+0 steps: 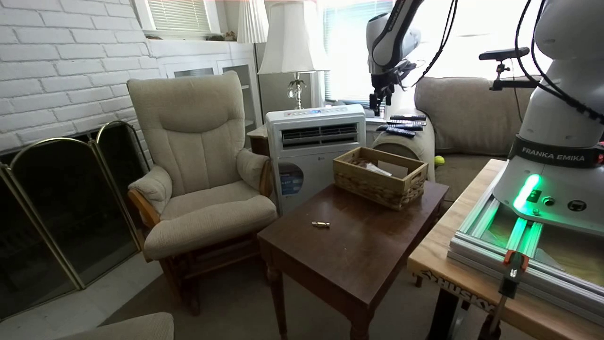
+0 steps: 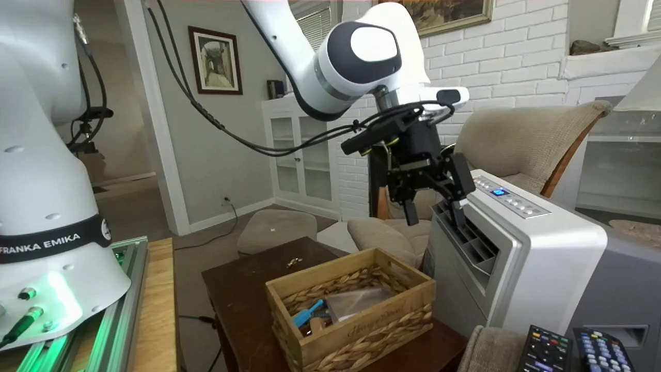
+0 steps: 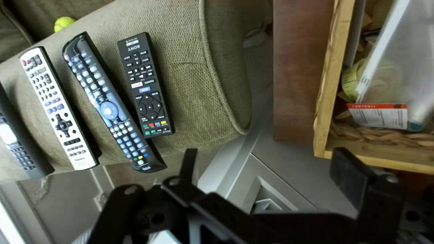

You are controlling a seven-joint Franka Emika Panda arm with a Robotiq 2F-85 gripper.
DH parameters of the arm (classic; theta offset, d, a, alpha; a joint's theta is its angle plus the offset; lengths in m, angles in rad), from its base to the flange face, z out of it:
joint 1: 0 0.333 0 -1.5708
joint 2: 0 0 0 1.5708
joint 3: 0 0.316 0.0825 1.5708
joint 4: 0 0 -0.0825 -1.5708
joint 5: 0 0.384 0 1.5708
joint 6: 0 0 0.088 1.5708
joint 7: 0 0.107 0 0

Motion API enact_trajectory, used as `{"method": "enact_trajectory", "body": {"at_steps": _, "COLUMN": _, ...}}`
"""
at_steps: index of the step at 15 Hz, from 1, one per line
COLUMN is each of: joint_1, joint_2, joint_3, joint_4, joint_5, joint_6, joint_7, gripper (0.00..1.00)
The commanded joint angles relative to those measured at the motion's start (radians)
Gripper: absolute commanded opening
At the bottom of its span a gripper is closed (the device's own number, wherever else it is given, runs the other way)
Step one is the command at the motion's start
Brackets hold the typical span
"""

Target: Shift one remote to the basket

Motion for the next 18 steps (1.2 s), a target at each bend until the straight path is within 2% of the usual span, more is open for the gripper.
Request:
{"method": "enact_trajectory", "body": {"at_steps": 1, "joint_1": -0.098, "joint_2": 0.119, "joint_3": 0.073, "joint_4": 0.09, "joint_5": 0.125, "joint_6": 0.005, "joint_7": -0.268, "gripper": 1.0}}
{"method": "enact_trajectory", "body": {"at_steps": 3, "joint_1": -0.124, "joint_2": 0.165, "joint_3": 0.084, "joint_4": 0.139, "joint_5": 0.161, "joint_6": -0.016, "joint_7": -0.315, "gripper": 1.0}}
{"method": "enact_trajectory", "body": {"at_steps": 4, "joint_1": -0.092, "joint_2": 0.194, "joint_3": 0.036, "joint_4": 0.168, "joint_5": 0.119, "joint_6": -0.005, "joint_7": -0.25, "gripper": 1.0}}
{"method": "enact_trajectory", "body": {"at_steps": 11, "joint_1": -0.042, "joint_2": 0.334, "joint_3": -0.085, "joint_4": 0.296, "joint_5": 0.044, "joint_6": 0.01, "joint_7": -0.147, "gripper": 1.0}}
{"method": "enact_trajectory", "body": {"at_steps": 18, "joint_1": -0.07, "joint_2": 0.429, "joint_3": -0.105, "joint_4": 0.352, "joint_5": 0.065, "joint_6": 0.004, "joint_7": -0.158, "gripper": 1.0}}
